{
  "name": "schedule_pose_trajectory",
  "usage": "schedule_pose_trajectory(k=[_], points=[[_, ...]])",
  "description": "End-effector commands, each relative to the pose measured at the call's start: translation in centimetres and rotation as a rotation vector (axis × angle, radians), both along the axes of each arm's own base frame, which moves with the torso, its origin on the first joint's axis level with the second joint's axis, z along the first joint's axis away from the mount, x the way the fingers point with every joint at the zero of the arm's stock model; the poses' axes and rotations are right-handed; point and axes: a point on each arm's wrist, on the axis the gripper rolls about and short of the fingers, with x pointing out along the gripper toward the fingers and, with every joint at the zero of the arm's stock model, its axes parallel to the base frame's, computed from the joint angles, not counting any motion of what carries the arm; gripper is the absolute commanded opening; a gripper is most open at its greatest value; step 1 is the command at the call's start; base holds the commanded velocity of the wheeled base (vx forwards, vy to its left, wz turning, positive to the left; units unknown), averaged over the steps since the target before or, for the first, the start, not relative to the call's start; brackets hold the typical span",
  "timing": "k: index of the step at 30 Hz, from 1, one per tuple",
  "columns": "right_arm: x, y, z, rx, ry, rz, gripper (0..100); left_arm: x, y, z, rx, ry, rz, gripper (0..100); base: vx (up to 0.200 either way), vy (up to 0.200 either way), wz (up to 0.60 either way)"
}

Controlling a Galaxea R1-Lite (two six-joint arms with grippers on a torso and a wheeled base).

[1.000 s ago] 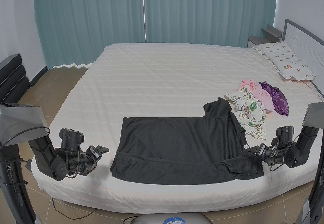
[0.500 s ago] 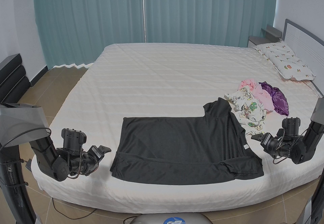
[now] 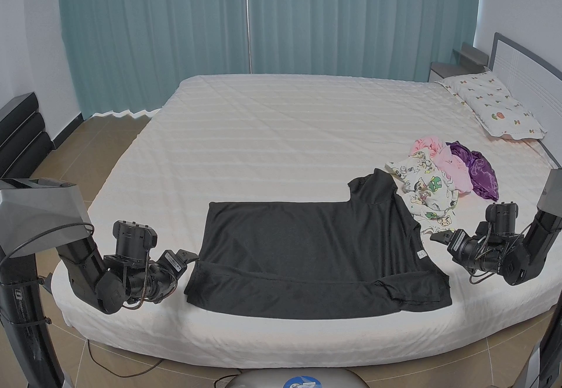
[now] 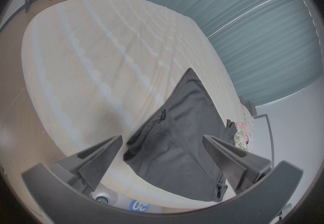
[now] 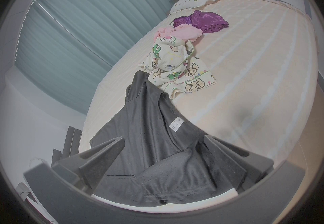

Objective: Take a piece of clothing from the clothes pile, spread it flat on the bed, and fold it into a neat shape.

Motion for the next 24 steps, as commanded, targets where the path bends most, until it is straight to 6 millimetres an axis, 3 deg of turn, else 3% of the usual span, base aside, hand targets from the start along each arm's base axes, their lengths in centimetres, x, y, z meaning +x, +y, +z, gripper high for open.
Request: schedule_pose_trajectory(k=[1, 8, 19, 24], points=[[0.0, 0.2, 0.1, 0.007, -0.003, 0.0, 100, 0.1, 0.0, 0.1, -0.001, -0.005, 0.001, 100, 0.0, 0.0, 0.0], [0.4, 0.4, 0.1, 0.014, -0.009, -0.001, 100, 1.1, -0.2, 0.9, -0.037, -0.04, 0.041, 100, 0.0, 0.0, 0.0], [1.1, 2.6, 0.4, 0.02, -0.03, 0.061, 100, 2.5, -0.2, 1.3, 0.032, -0.099, 0.139, 100, 0.0, 0.0, 0.0], [1.3, 2.9, 0.2, 0.023, -0.026, 0.063, 100, 2.9, -0.2, 1.2, 0.036, -0.103, 0.14, 100, 0.2, 0.0, 0.0]])
